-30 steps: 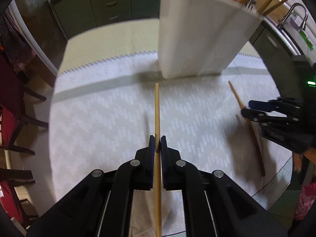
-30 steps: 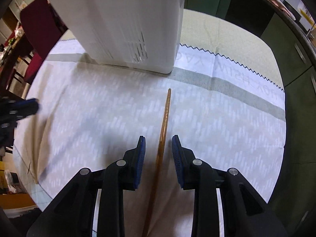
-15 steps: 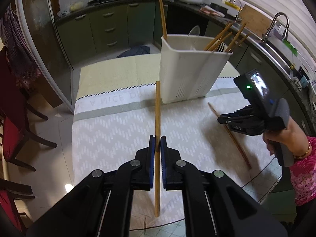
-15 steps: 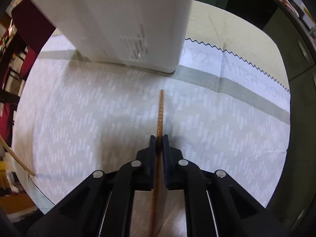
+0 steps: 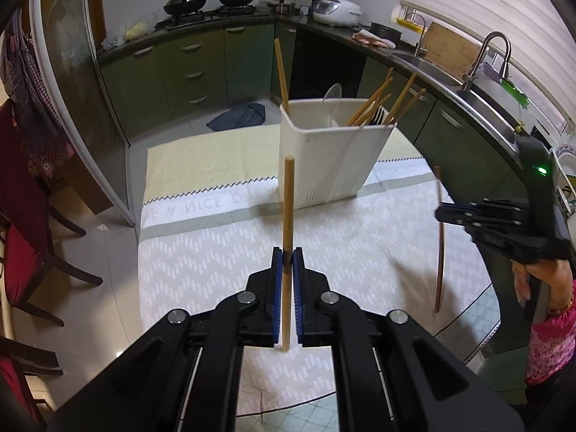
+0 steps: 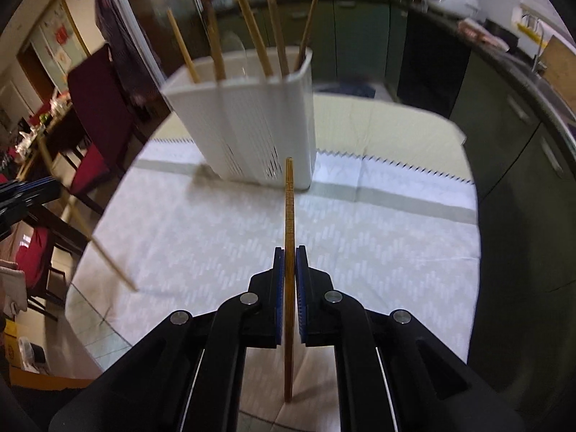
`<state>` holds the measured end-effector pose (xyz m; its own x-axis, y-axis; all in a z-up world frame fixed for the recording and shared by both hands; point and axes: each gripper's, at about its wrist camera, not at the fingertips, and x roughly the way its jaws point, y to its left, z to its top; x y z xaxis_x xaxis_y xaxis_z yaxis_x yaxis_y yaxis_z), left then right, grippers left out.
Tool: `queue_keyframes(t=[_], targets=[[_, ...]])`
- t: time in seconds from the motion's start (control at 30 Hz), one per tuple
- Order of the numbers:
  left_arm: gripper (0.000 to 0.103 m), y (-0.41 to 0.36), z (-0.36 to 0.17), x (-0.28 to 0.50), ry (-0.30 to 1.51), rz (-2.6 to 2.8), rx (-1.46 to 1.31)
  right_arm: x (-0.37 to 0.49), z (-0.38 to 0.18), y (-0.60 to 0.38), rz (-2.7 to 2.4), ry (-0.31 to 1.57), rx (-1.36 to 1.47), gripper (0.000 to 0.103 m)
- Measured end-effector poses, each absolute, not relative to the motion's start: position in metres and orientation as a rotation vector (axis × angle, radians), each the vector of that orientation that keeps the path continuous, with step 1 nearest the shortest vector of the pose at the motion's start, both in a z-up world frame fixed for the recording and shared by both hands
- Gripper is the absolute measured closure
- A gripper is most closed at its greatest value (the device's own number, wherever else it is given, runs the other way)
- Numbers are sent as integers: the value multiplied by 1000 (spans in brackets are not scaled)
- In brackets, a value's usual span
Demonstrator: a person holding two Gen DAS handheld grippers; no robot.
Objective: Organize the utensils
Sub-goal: 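Lift both held chopsticks and carry them over the white holder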
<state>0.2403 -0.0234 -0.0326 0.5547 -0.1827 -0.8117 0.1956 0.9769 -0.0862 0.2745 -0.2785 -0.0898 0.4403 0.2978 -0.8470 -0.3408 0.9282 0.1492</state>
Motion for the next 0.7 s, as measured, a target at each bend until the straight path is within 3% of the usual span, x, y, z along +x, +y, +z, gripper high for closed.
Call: queue_keyframes(t=[0.4, 0.7], targets=[[97, -39, 5, 245, 894, -255, 32, 237, -28, -297, 449, 912, -22, 96], [97, -45, 65, 270, 839, -283, 3, 231, 47, -299, 473, 798, -28, 96]])
